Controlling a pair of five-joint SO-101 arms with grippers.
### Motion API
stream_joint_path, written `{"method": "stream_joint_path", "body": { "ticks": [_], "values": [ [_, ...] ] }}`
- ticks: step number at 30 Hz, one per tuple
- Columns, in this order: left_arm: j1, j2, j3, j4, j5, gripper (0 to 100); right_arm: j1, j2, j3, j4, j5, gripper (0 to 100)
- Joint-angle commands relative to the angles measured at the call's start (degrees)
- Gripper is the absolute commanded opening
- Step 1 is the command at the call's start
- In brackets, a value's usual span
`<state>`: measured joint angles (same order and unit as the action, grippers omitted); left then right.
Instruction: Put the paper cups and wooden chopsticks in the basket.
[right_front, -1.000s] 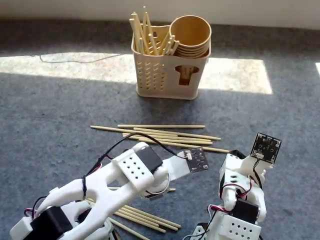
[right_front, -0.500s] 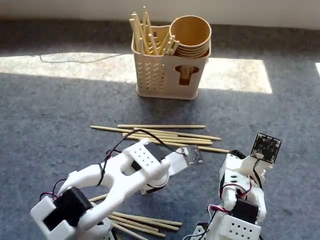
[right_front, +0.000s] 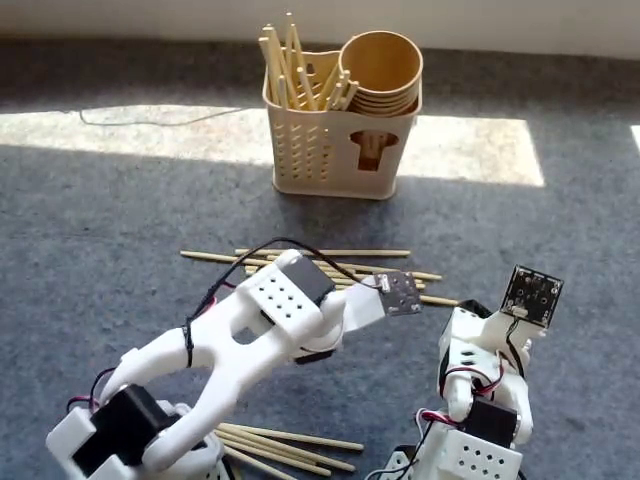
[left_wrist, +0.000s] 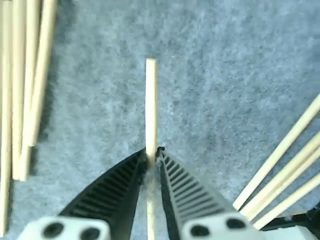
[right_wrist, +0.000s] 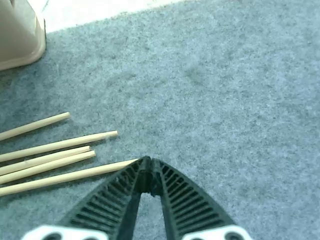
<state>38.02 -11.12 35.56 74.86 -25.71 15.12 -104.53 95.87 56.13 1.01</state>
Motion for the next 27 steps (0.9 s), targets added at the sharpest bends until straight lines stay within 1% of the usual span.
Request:
{"method": "stream_joint_path", "body": {
  "ticks": [1,5,8,17,19,22,27],
  "values": [
    [-4.79,-4.62,-8.04,4.75,-2.81,1,0.66,-0.66,6.81,-1.36,-0.18,0.6],
    [-8.66,-6.90,-15.87,9.67,-3.16,1,0.66,-0.66,6.81,-1.36,-0.18,0.6],
    [-10.33,-8.92,-22.55,12.04,-3.16,1,0.66,-0.66,6.81,-1.36,-0.18,0.6],
    [-14.02,-10.68,-42.95,12.13,-2.73,1,0.66,-0.66,6.81,-1.36,-0.18,0.6],
    [-14.02,-10.59,-47.43,11.96,-1.49,1,0.66,-0.66,6.81,-1.36,-0.18,0.6],
    [-14.02,-10.59,-52.53,8.79,2.81,1,0.66,-0.66,6.81,-1.36,-0.18,0.6],
    [-14.02,-10.59,-55.78,-0.70,6.77,1,0.66,-0.66,6.81,-1.36,-0.18,0.6]
  ]
}}
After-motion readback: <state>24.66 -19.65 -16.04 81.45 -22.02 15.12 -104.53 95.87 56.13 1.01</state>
